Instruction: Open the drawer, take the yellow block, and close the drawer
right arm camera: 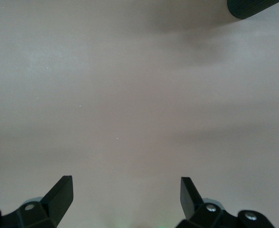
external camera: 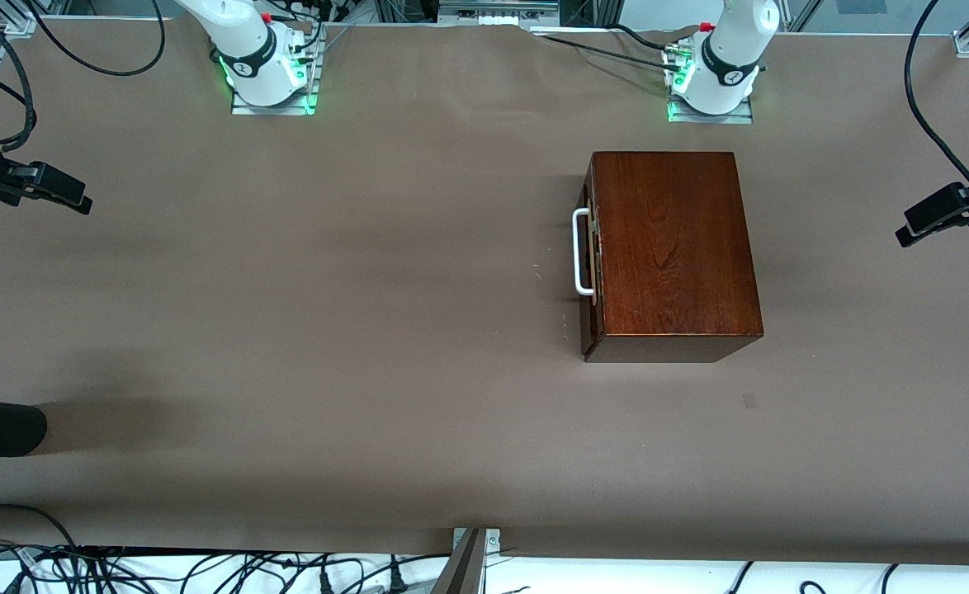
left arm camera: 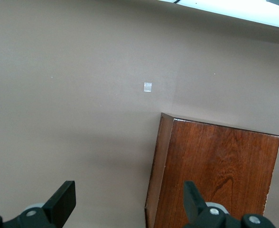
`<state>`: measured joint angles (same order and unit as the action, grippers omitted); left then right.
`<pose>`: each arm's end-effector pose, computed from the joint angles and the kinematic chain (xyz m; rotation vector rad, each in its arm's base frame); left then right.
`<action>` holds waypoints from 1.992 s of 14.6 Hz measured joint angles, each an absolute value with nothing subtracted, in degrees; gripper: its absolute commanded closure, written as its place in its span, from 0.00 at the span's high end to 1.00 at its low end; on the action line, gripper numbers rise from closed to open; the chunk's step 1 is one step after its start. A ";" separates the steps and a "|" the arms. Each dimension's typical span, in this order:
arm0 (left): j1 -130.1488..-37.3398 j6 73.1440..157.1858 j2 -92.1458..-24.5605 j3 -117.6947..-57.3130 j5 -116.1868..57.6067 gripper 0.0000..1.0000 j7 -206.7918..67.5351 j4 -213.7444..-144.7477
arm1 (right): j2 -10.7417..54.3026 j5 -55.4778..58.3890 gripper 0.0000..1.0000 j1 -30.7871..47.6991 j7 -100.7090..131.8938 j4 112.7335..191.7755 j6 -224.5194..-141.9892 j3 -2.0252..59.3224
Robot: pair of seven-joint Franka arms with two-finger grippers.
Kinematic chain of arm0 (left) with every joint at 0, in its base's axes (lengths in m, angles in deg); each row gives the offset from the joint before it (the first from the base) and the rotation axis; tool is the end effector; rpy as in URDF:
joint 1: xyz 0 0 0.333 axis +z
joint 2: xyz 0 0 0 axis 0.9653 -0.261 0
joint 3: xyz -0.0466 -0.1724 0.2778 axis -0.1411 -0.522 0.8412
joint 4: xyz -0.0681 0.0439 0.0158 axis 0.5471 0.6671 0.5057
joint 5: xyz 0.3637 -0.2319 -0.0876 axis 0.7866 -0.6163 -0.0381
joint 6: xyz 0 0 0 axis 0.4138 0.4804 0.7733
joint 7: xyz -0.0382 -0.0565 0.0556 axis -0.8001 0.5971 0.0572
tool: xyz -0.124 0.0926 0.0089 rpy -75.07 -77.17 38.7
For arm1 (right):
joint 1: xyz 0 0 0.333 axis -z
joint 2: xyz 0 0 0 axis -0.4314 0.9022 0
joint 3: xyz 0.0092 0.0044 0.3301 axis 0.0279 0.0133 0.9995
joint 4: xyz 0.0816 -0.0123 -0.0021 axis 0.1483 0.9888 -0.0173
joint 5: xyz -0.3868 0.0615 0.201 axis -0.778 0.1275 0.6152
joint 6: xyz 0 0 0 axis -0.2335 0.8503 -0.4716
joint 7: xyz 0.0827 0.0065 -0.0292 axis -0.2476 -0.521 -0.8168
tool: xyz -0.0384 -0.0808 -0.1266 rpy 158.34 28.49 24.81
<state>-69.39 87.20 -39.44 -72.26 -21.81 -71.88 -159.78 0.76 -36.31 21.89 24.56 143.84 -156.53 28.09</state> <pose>0.6408 0.0255 0.6066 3.0921 0.3021 0.0558 0.6087 -0.0261 0.5591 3.1147 -0.1704 -0.1146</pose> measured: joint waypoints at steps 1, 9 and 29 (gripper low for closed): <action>-69.39 87.20 -39.44 -72.26 -21.81 1.00 -71.88 -159.78 | 0.82 -36.31 1.00 21.89 24.57 143.84 -156.59 28.09; -69.39 87.20 -39.44 -72.26 -21.81 1.00 -71.88 -159.78 | 0.92 -36.31 1.00 21.89 24.57 143.99 -157.15 28.09; -71.95 87.18 -39.78 -75.67 -21.81 1.00 -71.73 -159.81 | 0.86 -36.31 1.00 21.80 24.58 144.17 -157.36 28.09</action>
<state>-71.95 87.18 -39.78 -75.67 -21.81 -71.73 -159.81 0.86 -36.31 21.80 24.58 144.17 -157.36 28.09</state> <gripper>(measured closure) 0.000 0.000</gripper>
